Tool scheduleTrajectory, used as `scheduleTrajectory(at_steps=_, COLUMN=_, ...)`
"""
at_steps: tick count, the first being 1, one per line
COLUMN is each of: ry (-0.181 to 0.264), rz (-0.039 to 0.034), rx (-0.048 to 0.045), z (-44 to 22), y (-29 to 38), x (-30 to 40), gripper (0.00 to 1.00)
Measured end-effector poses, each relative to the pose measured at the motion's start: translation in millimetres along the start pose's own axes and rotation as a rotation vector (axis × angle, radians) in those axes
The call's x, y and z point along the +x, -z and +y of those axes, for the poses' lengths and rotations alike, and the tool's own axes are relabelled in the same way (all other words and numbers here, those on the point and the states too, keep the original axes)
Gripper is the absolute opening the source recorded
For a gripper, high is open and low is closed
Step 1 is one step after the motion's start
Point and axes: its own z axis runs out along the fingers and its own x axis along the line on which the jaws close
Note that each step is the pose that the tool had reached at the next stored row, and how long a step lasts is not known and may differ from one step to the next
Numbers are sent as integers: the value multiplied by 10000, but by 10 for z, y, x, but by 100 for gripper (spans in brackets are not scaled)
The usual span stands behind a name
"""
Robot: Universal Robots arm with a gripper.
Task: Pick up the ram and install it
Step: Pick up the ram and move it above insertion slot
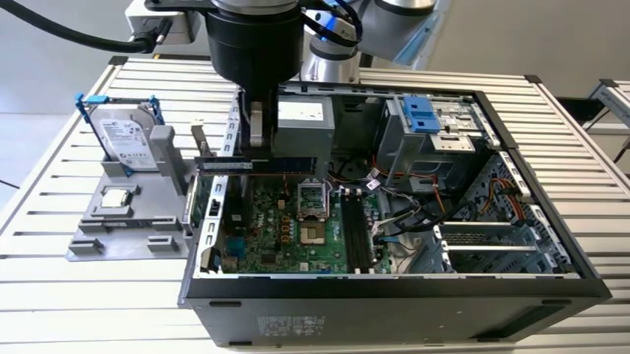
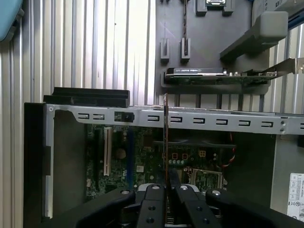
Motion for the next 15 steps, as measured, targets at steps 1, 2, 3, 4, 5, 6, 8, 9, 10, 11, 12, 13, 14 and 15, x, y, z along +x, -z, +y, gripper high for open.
scheduleTrajectory(at_steps=1, ry=0, rz=1, rx=0, z=-7, y=0, x=0, gripper=0)
scheduleTrajectory(at_steps=2, ry=0, rz=1, rx=0, z=-14, y=0, x=0, gripper=0)
scheduleTrajectory(at_steps=3, ry=0, rz=1, rx=0, z=-21, y=1, x=0, gripper=0)
scheduleTrajectory(at_steps=4, ry=0, rz=1, rx=0, z=-29, y=0, x=0, gripper=0)
scheduleTrajectory(at_steps=5, ry=0, rz=1, rx=0, z=-38, y=0, x=0, gripper=0)
scheduleTrajectory(at_steps=6, ry=0, rz=1, rx=0, z=-48, y=1, x=1, gripper=0)
scheduleTrajectory(at_steps=8, ry=0, rz=2, rx=0, z=-69, y=1, x=1, gripper=0)
scheduleTrajectory(at_steps=9, ry=0, rz=2, rx=0, z=-79, y=1, x=2, gripper=0)
scheduleTrajectory(at_steps=10, ry=0, rz=3, rx=0, z=-89, y=1, x=2, gripper=0)
scheduleTrajectory(at_steps=11, ry=0, rz=3, rx=0, z=-99, y=1, x=2, gripper=0)
scheduleTrajectory(at_steps=12, ry=0, rz=3, rx=0, z=-109, y=1, x=2, gripper=0)
scheduleTrajectory(at_steps=13, ry=0, rz=4, rx=0, z=-119, y=1, x=3, gripper=0)
scheduleTrajectory(at_steps=14, ry=0, rz=4, rx=-1, z=-129, y=1, x=3, gripper=0)
scheduleTrajectory(at_steps=15, ry=0, rz=5, rx=-1, z=-139, y=2, x=3, gripper=0)
